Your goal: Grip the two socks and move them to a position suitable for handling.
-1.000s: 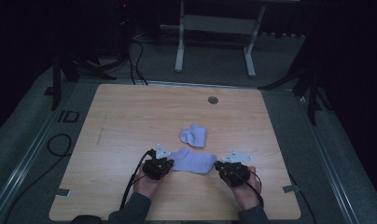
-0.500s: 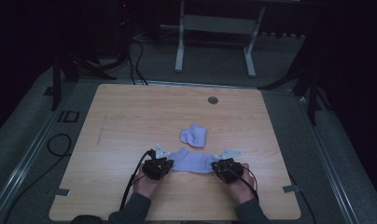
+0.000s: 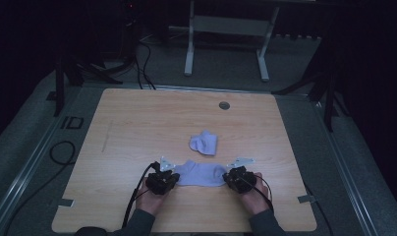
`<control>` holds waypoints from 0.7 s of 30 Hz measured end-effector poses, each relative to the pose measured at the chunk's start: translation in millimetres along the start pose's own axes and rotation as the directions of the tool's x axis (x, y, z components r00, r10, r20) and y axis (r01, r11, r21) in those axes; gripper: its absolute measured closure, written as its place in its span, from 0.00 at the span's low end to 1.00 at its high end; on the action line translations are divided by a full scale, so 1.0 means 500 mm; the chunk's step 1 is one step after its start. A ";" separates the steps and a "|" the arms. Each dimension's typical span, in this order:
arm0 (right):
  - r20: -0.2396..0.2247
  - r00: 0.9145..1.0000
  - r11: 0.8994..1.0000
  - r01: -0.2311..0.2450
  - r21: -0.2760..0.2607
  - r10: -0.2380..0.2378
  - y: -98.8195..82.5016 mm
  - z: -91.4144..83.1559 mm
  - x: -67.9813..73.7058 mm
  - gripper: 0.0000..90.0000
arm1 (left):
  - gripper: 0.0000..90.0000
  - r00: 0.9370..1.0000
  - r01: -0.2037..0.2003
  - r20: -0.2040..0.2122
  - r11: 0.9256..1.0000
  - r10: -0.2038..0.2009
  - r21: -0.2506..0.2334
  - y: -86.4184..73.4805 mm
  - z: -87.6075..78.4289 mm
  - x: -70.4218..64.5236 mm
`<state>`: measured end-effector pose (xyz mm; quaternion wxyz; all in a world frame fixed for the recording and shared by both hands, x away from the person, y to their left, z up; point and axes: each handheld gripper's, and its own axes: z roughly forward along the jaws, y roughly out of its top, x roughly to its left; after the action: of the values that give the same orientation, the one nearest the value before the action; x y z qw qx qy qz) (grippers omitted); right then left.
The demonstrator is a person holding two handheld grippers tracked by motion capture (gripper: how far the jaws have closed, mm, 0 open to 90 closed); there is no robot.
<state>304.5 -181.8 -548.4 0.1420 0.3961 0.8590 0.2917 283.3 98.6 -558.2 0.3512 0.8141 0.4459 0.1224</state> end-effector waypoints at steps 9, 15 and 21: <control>-0.027 0.998 0.992 0.051 -0.114 -0.054 0.066 -0.030 0.012 0.90 | 0.88 0.999 -0.008 0.044 0.999 0.010 -0.042 0.006 -0.013 0.017; -0.018 0.994 0.988 0.108 -0.109 -0.111 0.151 0.003 0.019 0.89 | 0.87 0.999 -0.020 0.033 0.996 0.023 -0.086 0.009 -0.023 0.024; -0.017 0.992 0.989 0.126 -0.082 -0.127 0.218 0.050 0.015 0.89 | 0.86 1.000 -0.013 0.022 0.996 0.015 -0.091 0.011 -0.020 0.033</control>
<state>376.5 -110.0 -501.5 0.1668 0.3315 0.8713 0.3211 290.9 114.7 -549.0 0.3922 0.8017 0.4303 0.1356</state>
